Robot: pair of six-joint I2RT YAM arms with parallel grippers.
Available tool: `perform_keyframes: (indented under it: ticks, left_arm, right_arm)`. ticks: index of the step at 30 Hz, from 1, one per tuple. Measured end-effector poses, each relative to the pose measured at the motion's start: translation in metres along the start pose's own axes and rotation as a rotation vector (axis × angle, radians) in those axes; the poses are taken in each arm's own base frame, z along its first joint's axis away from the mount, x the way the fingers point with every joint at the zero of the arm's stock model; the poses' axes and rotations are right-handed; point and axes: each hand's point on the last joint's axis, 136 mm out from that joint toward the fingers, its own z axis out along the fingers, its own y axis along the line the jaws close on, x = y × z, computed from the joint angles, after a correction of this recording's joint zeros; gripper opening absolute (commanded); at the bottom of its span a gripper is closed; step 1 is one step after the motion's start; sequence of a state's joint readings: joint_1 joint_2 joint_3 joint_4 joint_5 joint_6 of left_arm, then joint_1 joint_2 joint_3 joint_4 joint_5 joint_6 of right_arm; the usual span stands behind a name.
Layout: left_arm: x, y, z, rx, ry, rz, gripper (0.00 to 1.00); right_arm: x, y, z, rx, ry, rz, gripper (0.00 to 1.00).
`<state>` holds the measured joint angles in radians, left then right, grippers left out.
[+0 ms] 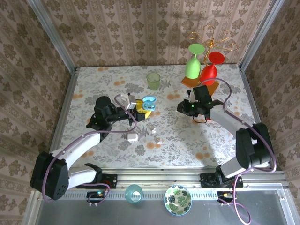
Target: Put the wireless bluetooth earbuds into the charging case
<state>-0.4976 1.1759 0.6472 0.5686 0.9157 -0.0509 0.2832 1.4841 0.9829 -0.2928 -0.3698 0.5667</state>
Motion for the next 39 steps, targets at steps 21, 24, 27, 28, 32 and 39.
perform_keyframes:
  ticks: [21, 24, 27, 28, 32, 39]
  left_arm:
    - [0.007, 0.035, -0.012, -0.085, -0.006, 0.002, 0.25]
    - [0.007, 0.036, -0.012, -0.090, -0.006, 0.004, 0.25]
    - [0.007, 0.037, -0.012, -0.095, -0.004, 0.006, 0.25]
    - [0.007, 0.037, -0.012, -0.098, -0.003, 0.008, 0.26]
    - [0.007, 0.038, -0.012, -0.106, -0.003, 0.012, 0.25]
    - [0.007, 0.040, -0.012, -0.112, -0.006, 0.015, 0.25]
  right_arm:
    - [0.008, 0.189, -0.122, -0.211, -0.111, -0.479, 0.19]
    - [0.007, 0.209, -0.119, -0.224, -0.115, -0.528, 0.19]
    - [0.008, 0.222, -0.110, -0.218, -0.105, -0.570, 0.19]
    - [0.008, 0.225, -0.106, -0.214, -0.099, -0.581, 0.19]
    - [0.009, 0.230, -0.094, -0.193, -0.083, -0.611, 0.19]
    - [0.011, 0.238, -0.078, -0.172, -0.060, -0.650, 0.19]
